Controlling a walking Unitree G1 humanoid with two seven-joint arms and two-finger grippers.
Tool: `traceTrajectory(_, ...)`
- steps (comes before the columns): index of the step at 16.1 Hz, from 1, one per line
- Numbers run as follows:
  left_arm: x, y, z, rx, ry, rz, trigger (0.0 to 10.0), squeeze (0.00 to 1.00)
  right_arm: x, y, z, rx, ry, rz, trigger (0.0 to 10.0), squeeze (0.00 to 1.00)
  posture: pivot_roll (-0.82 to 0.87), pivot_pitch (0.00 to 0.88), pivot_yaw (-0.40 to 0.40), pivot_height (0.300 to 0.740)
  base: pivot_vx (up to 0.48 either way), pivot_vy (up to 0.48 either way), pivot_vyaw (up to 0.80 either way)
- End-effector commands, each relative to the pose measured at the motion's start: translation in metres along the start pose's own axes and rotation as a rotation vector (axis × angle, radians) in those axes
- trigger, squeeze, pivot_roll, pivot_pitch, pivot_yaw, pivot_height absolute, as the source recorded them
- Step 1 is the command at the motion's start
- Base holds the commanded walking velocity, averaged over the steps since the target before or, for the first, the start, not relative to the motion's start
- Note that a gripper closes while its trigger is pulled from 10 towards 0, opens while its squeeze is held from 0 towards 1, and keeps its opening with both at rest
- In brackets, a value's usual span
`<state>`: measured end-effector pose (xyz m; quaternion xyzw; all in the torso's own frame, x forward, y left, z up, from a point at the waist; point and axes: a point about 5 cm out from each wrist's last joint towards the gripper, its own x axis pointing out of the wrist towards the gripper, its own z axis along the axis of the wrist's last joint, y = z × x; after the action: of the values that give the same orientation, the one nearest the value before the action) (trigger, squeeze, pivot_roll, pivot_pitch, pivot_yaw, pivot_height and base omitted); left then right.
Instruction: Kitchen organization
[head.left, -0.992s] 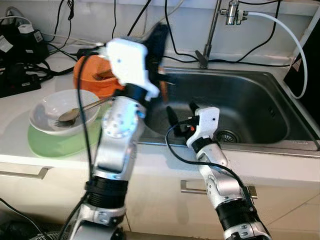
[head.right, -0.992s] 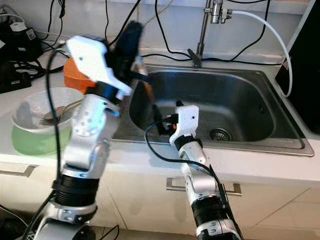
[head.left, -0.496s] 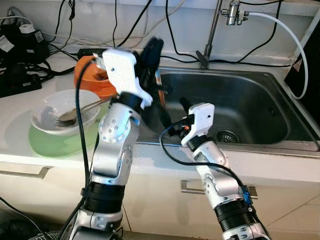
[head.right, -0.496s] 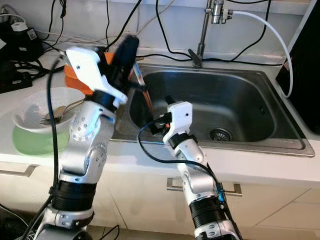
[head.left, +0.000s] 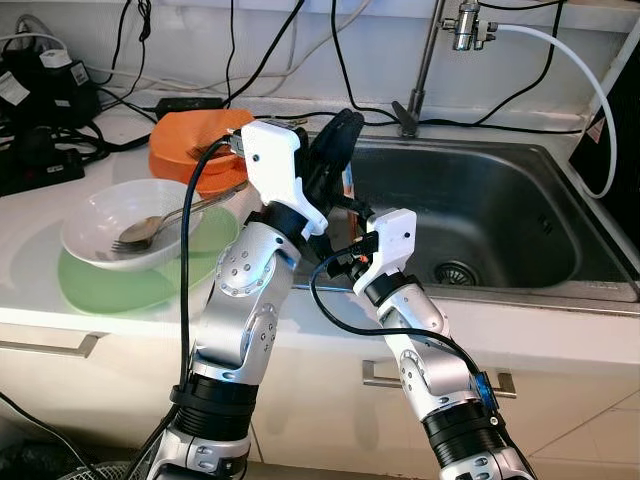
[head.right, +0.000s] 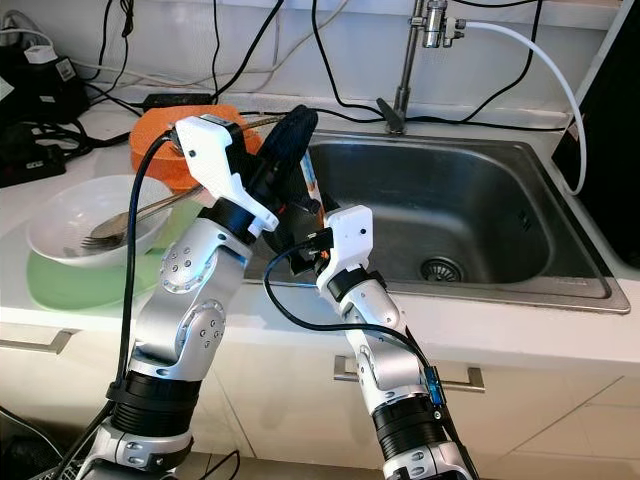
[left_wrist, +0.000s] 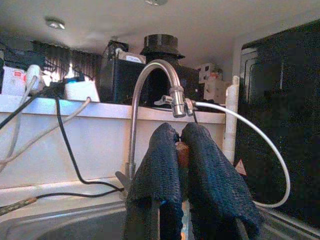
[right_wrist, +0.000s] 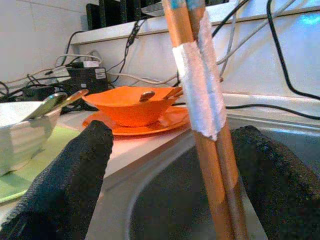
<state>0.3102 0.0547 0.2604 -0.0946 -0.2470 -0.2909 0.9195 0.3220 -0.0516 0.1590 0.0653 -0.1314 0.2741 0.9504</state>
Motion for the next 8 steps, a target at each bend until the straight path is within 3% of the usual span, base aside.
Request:
traceTrajectory(1,-0.0005,-0.0041,0.0041,0.014,-0.004,-0.029,10.0,0.0,-0.0014,-0.0035,0.0,-0.006,0.002,-0.032,10.0,0.0,0.07,0.0,0.025,0.74,0.0,0.0,0.0)
traceTrajectory(2,-0.0008,-0.004,0.0041,0.021,-0.002,-0.03,10.0,0.0,-0.0012,-0.0039,-0.0005,-0.01,0.005,-0.037,9.1,0.0,0.07,0.0,0.028,0.74,0.0,0.0,0.0)
traceTrajectory(3,-0.0011,-0.0038,0.0044,0.025,0.0,-0.028,10.0,0.0,-0.0009,-0.0047,-0.0005,-0.009,0.002,-0.047,0.0,0.0,0.07,0.0,0.027,0.74,0.0,0.0,0.0)
traceTrajectory(8,-0.0009,-0.0045,0.0025,0.034,0.016,-0.022,10.0,0.0,-0.0009,-0.0067,0.0,-0.019,0.003,-0.061,0.0,0.0,0.08,0.01,0.024,0.74,0.0,0.0,0.0)
